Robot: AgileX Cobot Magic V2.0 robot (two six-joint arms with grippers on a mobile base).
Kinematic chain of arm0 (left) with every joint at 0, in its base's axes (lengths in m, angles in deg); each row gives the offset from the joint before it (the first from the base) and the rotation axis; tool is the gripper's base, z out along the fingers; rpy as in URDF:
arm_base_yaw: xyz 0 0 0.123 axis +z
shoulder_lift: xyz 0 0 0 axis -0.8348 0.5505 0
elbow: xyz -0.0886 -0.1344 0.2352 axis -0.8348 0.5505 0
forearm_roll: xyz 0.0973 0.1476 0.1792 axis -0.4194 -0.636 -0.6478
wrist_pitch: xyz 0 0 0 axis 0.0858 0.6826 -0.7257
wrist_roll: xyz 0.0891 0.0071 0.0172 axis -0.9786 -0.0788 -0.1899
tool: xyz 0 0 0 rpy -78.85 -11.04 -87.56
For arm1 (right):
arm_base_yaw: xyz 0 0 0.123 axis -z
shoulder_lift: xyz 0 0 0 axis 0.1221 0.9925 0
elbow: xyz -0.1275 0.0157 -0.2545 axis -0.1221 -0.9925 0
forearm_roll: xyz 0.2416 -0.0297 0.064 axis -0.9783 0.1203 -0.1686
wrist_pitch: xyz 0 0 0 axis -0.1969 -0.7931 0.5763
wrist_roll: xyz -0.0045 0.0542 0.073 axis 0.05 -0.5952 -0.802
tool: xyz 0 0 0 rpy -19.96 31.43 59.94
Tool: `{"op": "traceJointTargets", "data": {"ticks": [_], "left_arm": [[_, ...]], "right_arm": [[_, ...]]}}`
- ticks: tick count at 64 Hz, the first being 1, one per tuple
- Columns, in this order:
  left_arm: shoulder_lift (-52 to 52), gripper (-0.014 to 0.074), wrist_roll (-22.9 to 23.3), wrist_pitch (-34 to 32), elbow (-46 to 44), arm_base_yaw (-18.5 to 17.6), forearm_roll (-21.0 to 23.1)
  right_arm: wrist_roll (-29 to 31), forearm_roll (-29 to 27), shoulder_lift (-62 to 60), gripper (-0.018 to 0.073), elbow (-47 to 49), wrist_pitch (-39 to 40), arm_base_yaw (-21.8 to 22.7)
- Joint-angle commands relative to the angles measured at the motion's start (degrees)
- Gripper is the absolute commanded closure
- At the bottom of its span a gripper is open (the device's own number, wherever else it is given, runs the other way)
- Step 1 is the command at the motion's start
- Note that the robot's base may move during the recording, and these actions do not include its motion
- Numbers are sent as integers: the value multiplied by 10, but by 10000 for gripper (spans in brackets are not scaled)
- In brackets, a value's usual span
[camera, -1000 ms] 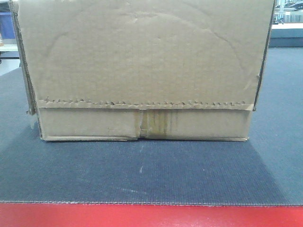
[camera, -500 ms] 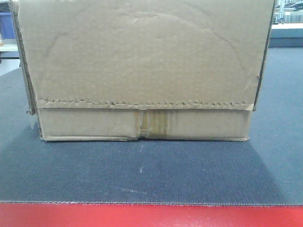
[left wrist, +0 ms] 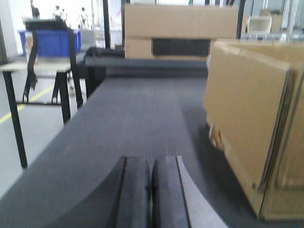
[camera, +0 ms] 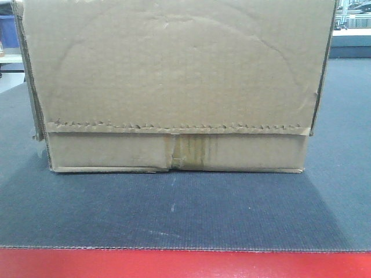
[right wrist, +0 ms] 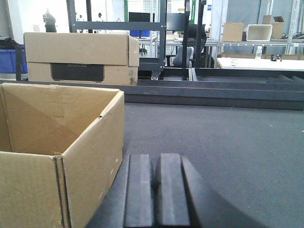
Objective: Grab carton from right shelf to conveyor
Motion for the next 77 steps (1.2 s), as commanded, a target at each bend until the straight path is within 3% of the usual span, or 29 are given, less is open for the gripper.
{"op": "traceJointTargets", "data": {"ticks": [1,69,77], "left_arm": [[-4,582,-4,-7,6,-3,-1],[-4,582,-4,-8,6,-3,-1],[-4,582,-4,-8,6,-3,-1]], "right_arm": [[5,7,-4,628,-2,16,2],[5,8,-7,628,-4,19,2],[10,-1,-7,628,-24,33,31]]}}
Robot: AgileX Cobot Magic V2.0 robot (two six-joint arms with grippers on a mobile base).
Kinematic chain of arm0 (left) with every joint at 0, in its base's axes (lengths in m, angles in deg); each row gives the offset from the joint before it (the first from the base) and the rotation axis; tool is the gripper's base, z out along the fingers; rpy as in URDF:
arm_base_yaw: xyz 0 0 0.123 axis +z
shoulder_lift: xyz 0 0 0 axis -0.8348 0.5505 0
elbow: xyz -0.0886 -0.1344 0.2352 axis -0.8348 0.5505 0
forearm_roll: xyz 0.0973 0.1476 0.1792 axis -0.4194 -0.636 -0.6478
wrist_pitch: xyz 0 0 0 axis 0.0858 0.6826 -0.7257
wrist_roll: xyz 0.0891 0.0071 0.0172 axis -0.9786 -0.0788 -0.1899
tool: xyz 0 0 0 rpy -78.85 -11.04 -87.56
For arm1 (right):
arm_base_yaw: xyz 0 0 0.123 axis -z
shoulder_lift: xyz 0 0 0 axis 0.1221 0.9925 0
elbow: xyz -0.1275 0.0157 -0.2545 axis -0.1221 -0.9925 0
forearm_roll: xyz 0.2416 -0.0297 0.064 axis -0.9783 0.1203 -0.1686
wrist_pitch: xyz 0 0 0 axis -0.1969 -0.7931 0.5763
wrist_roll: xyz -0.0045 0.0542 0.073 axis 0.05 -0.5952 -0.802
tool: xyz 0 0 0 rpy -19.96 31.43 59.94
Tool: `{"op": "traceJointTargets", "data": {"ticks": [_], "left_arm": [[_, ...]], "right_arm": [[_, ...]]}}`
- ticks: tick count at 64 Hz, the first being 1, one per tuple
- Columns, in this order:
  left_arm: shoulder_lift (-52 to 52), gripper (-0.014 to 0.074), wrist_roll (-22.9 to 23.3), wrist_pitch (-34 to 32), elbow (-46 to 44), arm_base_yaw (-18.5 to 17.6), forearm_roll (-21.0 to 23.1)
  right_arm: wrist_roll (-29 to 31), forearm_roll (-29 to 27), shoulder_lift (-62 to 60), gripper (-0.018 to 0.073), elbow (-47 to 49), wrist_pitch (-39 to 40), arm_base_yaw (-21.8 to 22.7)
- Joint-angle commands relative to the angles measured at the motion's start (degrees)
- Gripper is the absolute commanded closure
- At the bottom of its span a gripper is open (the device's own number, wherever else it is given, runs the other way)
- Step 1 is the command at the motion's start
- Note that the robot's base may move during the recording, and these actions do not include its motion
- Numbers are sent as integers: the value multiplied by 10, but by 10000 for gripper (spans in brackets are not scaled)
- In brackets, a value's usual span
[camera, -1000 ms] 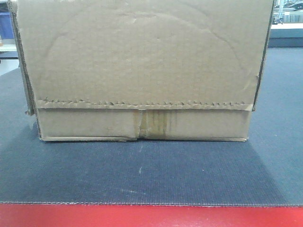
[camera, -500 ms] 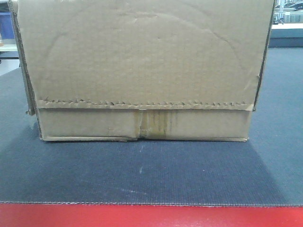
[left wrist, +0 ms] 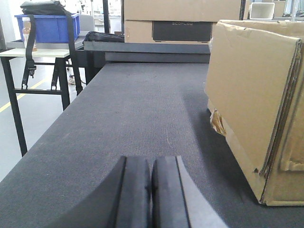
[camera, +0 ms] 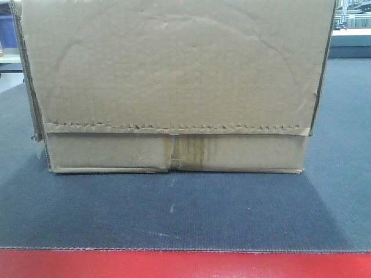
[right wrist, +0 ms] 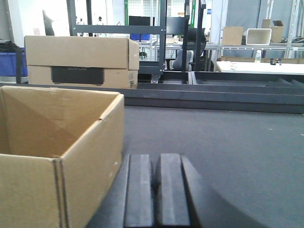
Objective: Grab carton from right shelf to conveyor
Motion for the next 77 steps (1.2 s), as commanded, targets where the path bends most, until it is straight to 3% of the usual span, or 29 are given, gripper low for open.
{"op": "traceJointTargets", "data": {"ticks": [1,11,34,55,77], "left_arm": [[-3,582,-4,-12,-1,-3,-1],[-3,582,-4,-12,-1,-3,-1],[-3,582,-4,-12,-1,-3,-1],[-3,582,-4,-12,-1,-3,-1],[-3,582,-4,-12,-1,-3,-1]], "right_arm": [[12,-6,-3,628,-20,25,24],[27,-52,-10,628,-91,75,61],[33,-56,-70,628,-252,167,66],[69,-53,-70,628,-252,169,66],[69,-53,-70,628,-252,167,73]]}}
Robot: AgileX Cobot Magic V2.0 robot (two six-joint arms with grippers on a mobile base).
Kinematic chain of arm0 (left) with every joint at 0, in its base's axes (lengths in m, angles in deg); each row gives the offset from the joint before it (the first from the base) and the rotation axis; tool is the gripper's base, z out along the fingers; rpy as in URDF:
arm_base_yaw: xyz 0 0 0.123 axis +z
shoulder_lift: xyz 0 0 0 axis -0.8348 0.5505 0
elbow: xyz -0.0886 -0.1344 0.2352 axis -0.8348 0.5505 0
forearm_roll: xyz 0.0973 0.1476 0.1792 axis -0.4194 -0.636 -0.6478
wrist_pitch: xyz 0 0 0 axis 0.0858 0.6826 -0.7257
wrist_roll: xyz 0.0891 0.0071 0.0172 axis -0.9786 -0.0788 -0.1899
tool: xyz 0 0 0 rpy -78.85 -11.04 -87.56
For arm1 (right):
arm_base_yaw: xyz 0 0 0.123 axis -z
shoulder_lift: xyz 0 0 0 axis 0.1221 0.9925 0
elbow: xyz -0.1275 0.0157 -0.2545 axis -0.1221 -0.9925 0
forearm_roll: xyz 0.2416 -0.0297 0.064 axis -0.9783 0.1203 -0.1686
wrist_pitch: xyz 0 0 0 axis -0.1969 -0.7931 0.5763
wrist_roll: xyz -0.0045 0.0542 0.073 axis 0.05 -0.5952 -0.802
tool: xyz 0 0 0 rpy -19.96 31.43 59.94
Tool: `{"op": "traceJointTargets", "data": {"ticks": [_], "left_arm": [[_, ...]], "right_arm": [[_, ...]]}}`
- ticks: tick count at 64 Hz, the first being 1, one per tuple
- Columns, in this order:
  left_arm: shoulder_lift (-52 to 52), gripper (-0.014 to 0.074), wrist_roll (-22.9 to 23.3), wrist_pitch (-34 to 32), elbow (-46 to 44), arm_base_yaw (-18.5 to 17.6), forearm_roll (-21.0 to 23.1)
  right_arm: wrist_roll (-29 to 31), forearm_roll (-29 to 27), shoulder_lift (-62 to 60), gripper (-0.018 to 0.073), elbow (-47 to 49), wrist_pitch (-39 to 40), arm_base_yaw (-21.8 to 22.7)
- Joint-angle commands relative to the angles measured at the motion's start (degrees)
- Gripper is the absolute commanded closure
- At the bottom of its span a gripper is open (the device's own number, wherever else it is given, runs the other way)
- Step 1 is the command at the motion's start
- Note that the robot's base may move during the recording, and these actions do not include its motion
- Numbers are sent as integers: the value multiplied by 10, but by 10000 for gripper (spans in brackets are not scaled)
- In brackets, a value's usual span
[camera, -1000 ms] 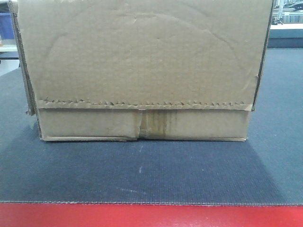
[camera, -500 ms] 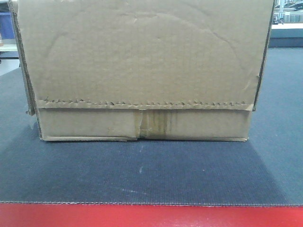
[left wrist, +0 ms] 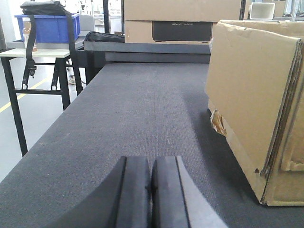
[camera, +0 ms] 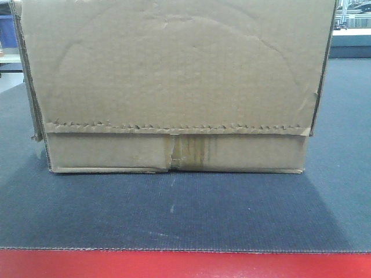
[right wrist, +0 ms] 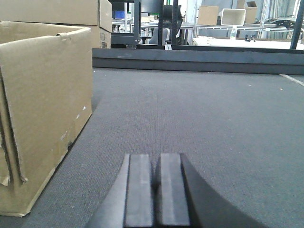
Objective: Grab carton from right shelf to conveyor
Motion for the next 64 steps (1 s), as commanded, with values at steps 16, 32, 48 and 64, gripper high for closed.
{"op": "traceJointTargets", "data": {"ticks": [16,32,48,64], "left_arm": [[-3,582,-4,-11,-1,-3,-1],[-3,582,-4,-11,-1,-3,-1],[-3,582,-4,-11,-1,-3,-1],[-3,582,-4,-11,-1,-3,-1]], "right_arm": [[6,1,-2,628,0,14,28],[6,1,-2,628,0,14,28],[6,1,-2,628,0,14,28],[6,1,-2,628,0,14,28]]}}
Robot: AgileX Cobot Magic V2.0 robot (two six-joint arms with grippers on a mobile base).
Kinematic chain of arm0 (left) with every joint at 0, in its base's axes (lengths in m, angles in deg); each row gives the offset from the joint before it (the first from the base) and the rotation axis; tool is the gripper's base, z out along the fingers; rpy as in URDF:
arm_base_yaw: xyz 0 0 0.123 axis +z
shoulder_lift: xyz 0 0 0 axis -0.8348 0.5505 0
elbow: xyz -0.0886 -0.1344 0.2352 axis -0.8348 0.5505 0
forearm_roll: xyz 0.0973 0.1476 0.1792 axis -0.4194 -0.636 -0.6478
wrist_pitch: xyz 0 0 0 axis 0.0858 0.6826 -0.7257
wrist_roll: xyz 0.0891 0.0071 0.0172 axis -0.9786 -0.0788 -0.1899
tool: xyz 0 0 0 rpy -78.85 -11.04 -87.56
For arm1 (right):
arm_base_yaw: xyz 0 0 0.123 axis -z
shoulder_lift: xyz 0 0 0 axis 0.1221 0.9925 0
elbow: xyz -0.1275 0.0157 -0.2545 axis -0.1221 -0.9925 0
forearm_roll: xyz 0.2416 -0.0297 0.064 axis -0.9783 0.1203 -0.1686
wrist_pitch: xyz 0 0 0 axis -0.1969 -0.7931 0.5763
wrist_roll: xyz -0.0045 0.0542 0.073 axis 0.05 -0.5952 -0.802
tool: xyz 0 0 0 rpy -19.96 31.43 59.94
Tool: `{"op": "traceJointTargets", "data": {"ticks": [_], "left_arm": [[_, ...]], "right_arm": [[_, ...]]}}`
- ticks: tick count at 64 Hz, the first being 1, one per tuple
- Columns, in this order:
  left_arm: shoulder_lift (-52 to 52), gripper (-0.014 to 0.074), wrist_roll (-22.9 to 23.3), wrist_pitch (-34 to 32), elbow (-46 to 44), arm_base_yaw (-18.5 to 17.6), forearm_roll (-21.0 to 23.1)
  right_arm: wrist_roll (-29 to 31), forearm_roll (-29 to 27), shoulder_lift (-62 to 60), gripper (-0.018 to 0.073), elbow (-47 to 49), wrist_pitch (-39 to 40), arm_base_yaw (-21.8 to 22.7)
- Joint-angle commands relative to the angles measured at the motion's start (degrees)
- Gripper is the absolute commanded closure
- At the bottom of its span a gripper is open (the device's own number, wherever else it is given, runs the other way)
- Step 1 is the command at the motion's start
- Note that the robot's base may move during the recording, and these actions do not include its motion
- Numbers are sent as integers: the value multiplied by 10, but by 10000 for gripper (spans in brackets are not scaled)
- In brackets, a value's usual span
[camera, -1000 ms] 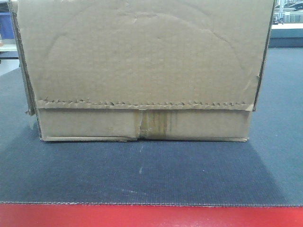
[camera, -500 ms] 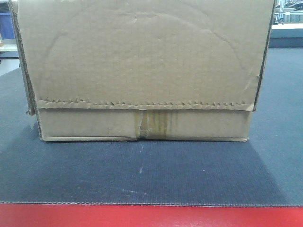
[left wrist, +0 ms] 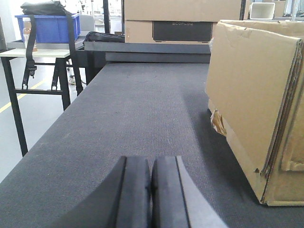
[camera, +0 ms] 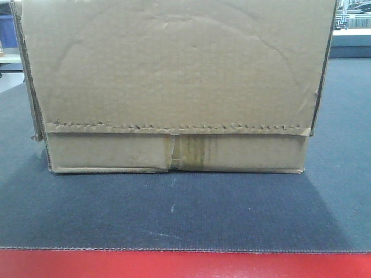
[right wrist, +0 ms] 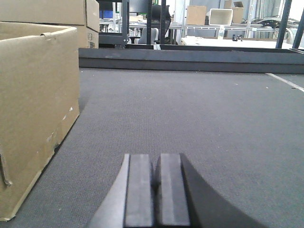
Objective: Grab carton from right shelf to conveyor
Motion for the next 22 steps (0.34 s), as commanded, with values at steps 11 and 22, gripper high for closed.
{"op": "traceJointTargets", "data": {"ticks": [11,22], "left_arm": [[-3,582,-4,-11,-1,-3,-1],[-3,582,-4,-11,-1,-3,-1]], "right_arm": [[4,1,-2,628,0,14,3],[4,1,-2,628,0,14,3]]}}
